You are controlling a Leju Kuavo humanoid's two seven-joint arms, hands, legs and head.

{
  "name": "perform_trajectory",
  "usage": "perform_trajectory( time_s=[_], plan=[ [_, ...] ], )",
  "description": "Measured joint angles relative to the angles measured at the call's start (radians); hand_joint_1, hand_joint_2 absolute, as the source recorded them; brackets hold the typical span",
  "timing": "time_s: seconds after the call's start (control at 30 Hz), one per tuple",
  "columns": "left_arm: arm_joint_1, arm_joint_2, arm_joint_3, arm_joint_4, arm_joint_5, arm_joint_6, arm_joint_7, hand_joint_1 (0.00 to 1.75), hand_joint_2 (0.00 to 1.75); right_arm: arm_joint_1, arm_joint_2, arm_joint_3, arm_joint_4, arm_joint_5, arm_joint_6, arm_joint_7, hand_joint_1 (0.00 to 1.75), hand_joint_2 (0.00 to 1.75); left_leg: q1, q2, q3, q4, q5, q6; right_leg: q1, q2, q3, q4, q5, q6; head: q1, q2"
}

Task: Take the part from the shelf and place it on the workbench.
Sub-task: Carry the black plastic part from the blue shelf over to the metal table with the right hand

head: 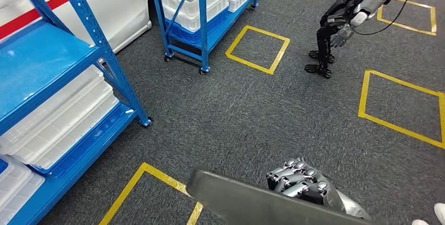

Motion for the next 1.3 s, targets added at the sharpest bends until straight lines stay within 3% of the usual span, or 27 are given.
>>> perform_trajectory(
  time_s=[0.07, 0.13, 0.17, 0.2, 0.27, 0.3, 0.37, 0.43, 0.5, 0.57, 0.6, 0.63, 0.67, 0.73, 0.8, 0.87, 0.93, 1.0, 1.07, 1.13, 1.17, 1.2, 1.23, 1.3],
  plan=[
    [0.003, 0.0, 0.002, 0.0, 0.0, -0.002, -0.001, 0.0, 0.0, -0.001, 0.001, 0.001, 0.003, -0.001, 0.0, 0.0, 1.73, 1.75, -0.006, 0.031, 0.0, -0.001, 0.0, 0.007, -0.002, -0.056, -0.06, 0.126, -0.067, 0.007, 0.0, 0.0],
    [0.005, 0.0, 0.005, 0.0, 0.001, -0.005, -0.001, 0.0, 0.0, 0.001, 0.001, 0.003, 0.007, -0.001, 0.001, 0.0, 1.73, 1.75, -0.01, 0.061, 0.001, 0.0, -0.003, 0.008, -0.006, -0.071, -0.103, 0.217, -0.095, 0.013, 0.0, 0.0],
    [0.004, 0.0, 0.006, 0.0, 0.001, -0.006, -0.002, 0.0, 0.0, 0.002, 0.001, 0.004, 0.008, -0.001, 0.001, 0.0, 1.73, 1.75, -0.012, 0.074, 0.002, 0.0, -0.005, 0.007, -0.007, -0.075, -0.098, 0.21, -0.081, 0.014, 0.0, 0.0],
    [0.003, 0.001, 0.006, 0.0, 0.001, -0.007, -0.002, 0.0, 0.0, 0.002, 0.001, 0.004, 0.008, -0.001, 0.002, 0.0, 1.73, 1.75, -0.012, 0.087, 0.005, 0.0, -0.008, 0.006, -0.008, -0.081, -0.073, 0.166, -0.052, 0.013, 0.0, 0.0],
    [0.001, 0.001, 0.007, 0.0, 0.001, -0.009, -0.002, 0.0, 0.0, 0.002, 0.001, 0.005, 0.009, -0.001, 0.002, 0.0, 1.73, 1.75, -0.015, 0.108, 0.014, 0.001, -0.015, 0.0, -0.002, -0.117, 0.005, 0.025, 0.008, 0.004, 0.0, 0.0],
    [0.0, 0.001, 0.007, -0.001, 0.001, -0.01, -0.002, 0.0, 0.0, 0.001, 0.002, 0.005, 0.009, -0.001, 0.002, 0.0, 1.73, 1.75, -0.016, 0.116, 0.017, 0.001, -0.018, -0.004, 0.004, -0.133, 0.032, -0.027, 0.022, -0.003, 0.0, 0.0],
    [-0.001, 0.0, 0.008, -0.001, 0.001, -0.01, -0.003, 0.0, 0.0, 0.001, 0.002, 0.005, 0.009, -0.001, 0.002, 0.0, 1.73, 1.75, -0.018, 0.134, 0.022, 0.001, -0.024, -0.015, 0.014, -0.143, 0.047, -0.063, 0.023, -0.017, 0.0, 0.0],
    [-0.004, 0.0, 0.01, -0.002, 0.001, -0.007, -0.005, 0.0, 0.0, 0.004, 0.002, 0.005, 0.009, -0.003, 0.003, 0.0, 1.73, 1.75, -0.017, 0.143, 0.027, 0.002, -0.03, -0.025, 0.013, -0.119, 0.047, -0.07, 0.028, -0.028, 0.0, 0.0],
    [-0.004, 0.001, 0.014, -0.004, 0.003, -0.005, -0.01, 0.0, 0.0, 0.008, 0.006, 0.005, 0.01, -0.009, 0.007, 0.0, 1.73, 1.75, -0.014, 0.104, 0.011, 0.048, -0.066, -0.031, 0.007, -0.1, 0.052, -0.081, 0.034, -0.041, 0.0, 0.0],
    [0.002, 0.006, 0.022, -0.004, 0.009, -0.009, -0.017, 0.0, 0.0, 0.018, 0.013, 0.005, 0.011, -0.014, 0.012, 0.0, 1.73, 1.75, -0.012, 0.051, -0.048, 0.175, -0.133, -0.034, 0.005, -0.078, 0.053, -0.084, 0.036, -0.048, -0.001, 0.0],
    [0.007, 0.01, 0.026, -0.004, 0.013, -0.014, -0.02, 0.0, 0.0, 0.027, 0.016, 0.005, 0.012, -0.017, 0.014, 0.0, 1.73, 1.75, -0.011, 0.04, -0.083, 0.244, -0.16, -0.035, 0.006, -0.067, 0.052, -0.083, 0.036, -0.05, -0.001, 0.0],
    [0.012, 0.014, 0.029, -0.004, 0.016, -0.022, -0.022, 0.0, 0.0, 0.037, 0.019, 0.005, 0.013, -0.023, 0.018, 0.0, 1.73, 1.75, -0.011, 0.036, -0.108, 0.289, -0.168, -0.036, 0.006, -0.053, 0.053, -0.082, 0.035, -0.05, -0.001, 0.0],
    [0.016, 0.018, 0.032, -0.004, 0.017, -0.03, -0.024, 0.0, 0.0, 0.048, 0.023, 0.005, 0.014, -0.032, 0.023, 0.0, 1.73, 1.75, -0.011, 0.034, -0.117, 0.297, -0.153, -0.037, 0.006, -0.04, 0.053, -0.079, 0.034, -0.05, -0.001, 0.0],
    [0.02, 0.024, 0.039, -0.004, 0.019, -0.049, -0.026, 0.0, 0.0, 0.066, 0.03, 0.005, 0.018, -0.052, 0.042, 0.0, 1.73, 1.75, -0.006, 0.019, -0.087, 0.202, -0.075, -0.039, 0.004, -0.012, 0.053, -0.07, 0.029, -0.046, -0.001, 0.0],
    [0.023, 0.029, 0.047, -0.004, 0.021, -0.068, -0.027, 0.0, 0.0, 0.076, 0.038, 0.005, 0.024, -0.074, 0.069, 0.0, 1.73, 1.75, 0.001, -0.032, -0.04, 0.08, -0.02, -0.04, 0.004, 0.013, 0.049, -0.057, 0.022, -0.037, 0.0, 0.0],
    [0.026, 0.03, 0.052, -0.004, 0.022, -0.087, -0.03, 0.0, 0.0, 0.082, 0.05, 0.004, 0.031, -0.099, 0.106, 0.0, 1.73, 1.75, 0.002, -0.061, -0.02, 0.032, -0.015, -0.037, 0.002, 0.037, 0.041, -0.054, 0.024, -0.025, 0.0, 0.0],
    [0.024, 0.03, 0.057, -0.004, 0.026, -0.095, -0.037, 0.0, 0.0, 0.089, 0.067, 0.002, 0.041, -0.115, 0.137, 0.0, 1.73, 1.75, 0.0, -0.037, -0.013, 0.021, -0.01, -0.023, -0.002, 0.056, 0.035, -0.059, 0.03, -0.012, -0.001, 0.0],
    [0.024, 0.03, 0.065, -0.004, 0.031, -0.097, -0.042, 0.0, 0.0, 0.095, 0.086, -0.001, 0.049, -0.117, 0.151, 0.0, 1.73, 1.75, 0.001, -0.01, -0.011, 0.013, -0.003, -0.008, -0.001, 0.017, 0.017, -0.026, 0.009, -0.003, 0.0, 0.0],
    [0.03, 0.03, 0.075, -0.005, 0.034, -0.096, -0.039, 0.0, 0.0, 0.099, 0.105, -0.003, 0.053, -0.109, 0.155, 0.0, 1.73, 1.75, -0.003, 0.019, -0.01, 0.01, -0.002, 0.001, 0.001, -0.047, -0.037, 0.087, -0.054, 0.003, 0.0, 0.0],
    [0.038, 0.03, 0.081, -0.005, 0.031, -0.093, -0.033, 0.0, 0.0, 0.111, 0.121, -0.003, 0.055, -0.098, 0.155, 0.0, 1.73, 1.75, -0.01, 0.05, -0.011, 0.011, -0.004, 0.004, -0.002, -0.069, -0.094, 0.206, -0.101, 0.007, 0.0, 0.0],
    [0.04, 0.03, 0.083, -0.005, 0.028, -0.092, -0.03, 0.0, 0.0, 0.118, 0.126, -0.003, 0.055, -0.093, 0.154, 0.0, 1.73, 1.75, -0.012, 0.063, -0.01, 0.011, -0.005, 0.004, -0.003, -0.073, -0.102, 0.224, -0.1, 0.007, 0.0, 0.0],
    [0.04, 0.03, 0.084, -0.005, 0.023, -0.09, -0.025, 0.0, 0.0, 0.126, 0.132, -0.003, 0.055, -0.088, 0.154, 0.0, 1.73, 1.75, -0.014, 0.076, -0.009, 0.011, -0.006, 0.004, -0.003, -0.075, -0.087, 0.199, -0.079, 0.005, 0.0, 0.0],
    [0.039, 0.03, 0.085, -0.005, 0.017, -0.088, -0.02, 0.0, 0.0, 0.132, 0.136, -0.003, 0.054, -0.082, 0.153, 0.0, 1.73, 1.75, -0.015, 0.087, -0.007, 0.011, -0.008, 0.003, -0.001, -0.082, -0.052, 0.138, -0.047, 0.0, 0.0, 0.0],
    [0.039, 0.029, 0.086, -0.005, 0.004, -0.081, -0.003, 0.0, 0.0, 0.14, 0.146, -0.003, 0.053, -0.072, 0.151, 0.0, 1.73, 1.75, -0.017, 0.107, 0.001, 0.011, -0.013, -0.002, 0.011, -0.125, 0.028, -0.006, 0.002, -0.016, 0.0, 0.0]
  ],
)
